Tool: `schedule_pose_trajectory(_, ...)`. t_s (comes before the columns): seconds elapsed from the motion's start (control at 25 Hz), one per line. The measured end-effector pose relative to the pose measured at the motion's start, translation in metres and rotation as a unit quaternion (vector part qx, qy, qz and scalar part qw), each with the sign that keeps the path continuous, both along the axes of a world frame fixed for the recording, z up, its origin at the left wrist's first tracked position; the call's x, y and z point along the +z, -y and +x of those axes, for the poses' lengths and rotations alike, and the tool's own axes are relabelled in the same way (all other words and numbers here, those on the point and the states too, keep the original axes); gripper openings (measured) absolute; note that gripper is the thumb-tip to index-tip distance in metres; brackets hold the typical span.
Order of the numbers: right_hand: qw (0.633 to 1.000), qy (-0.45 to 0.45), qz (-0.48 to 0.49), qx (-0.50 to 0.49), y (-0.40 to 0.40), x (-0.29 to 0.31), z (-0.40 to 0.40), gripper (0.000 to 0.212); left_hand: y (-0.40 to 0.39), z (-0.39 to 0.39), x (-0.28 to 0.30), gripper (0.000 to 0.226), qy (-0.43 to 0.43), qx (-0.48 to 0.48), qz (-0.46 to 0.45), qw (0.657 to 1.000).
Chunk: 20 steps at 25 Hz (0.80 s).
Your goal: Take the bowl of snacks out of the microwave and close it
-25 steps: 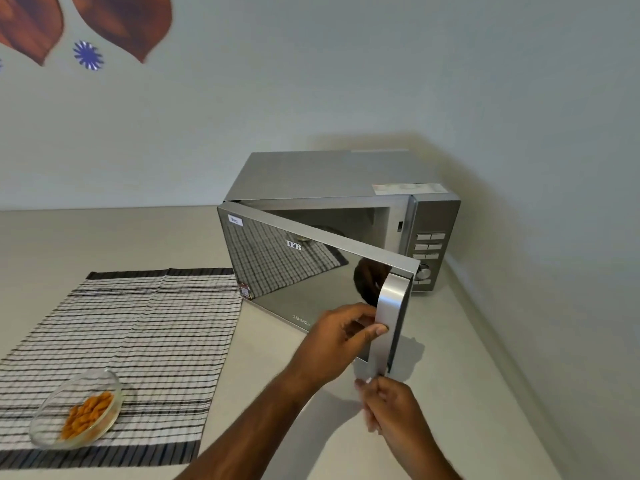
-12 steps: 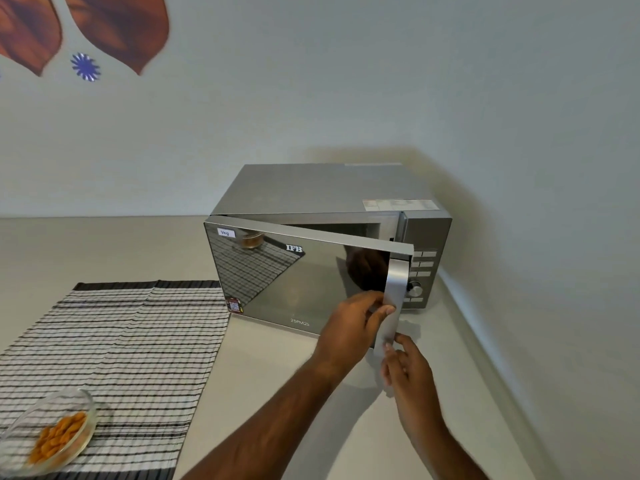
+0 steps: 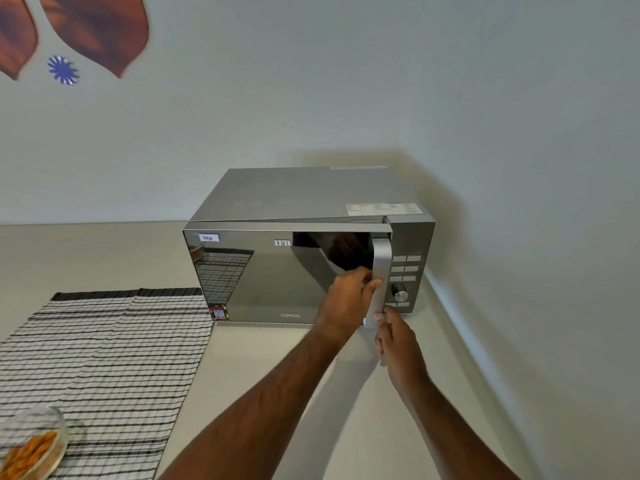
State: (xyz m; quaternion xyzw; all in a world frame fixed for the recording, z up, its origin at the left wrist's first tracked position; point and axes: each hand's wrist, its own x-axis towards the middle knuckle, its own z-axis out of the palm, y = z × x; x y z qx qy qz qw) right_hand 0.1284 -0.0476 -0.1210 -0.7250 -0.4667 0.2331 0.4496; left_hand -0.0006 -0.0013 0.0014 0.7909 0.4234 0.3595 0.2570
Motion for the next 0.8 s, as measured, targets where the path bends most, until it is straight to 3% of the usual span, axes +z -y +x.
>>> schedule_pose_trajectory(0.24, 1.000, -0.016, -0.004, 0.012, -0.018, 0.017, 0.005, 0.040, -0.010, 0.013, 0.004, 0.027, 0.000, 0.008, -0.028, 1.000)
schedule_pose_trajectory(0.64, 1.000, 0.001, -0.026, -0.007, -0.023, 0.024, 0.002, 0.041, -0.015, 0.018, -0.003, 0.028, 0.017, 0.027, -0.024, 0.999)
schedule_pose_trajectory(0.8, 1.000, 0.002, 0.004, -0.025, -0.018, 0.020, -0.005, 0.045, -0.011, 0.003, -0.012, 0.031, 0.003, -0.007, 0.003, 1.000)
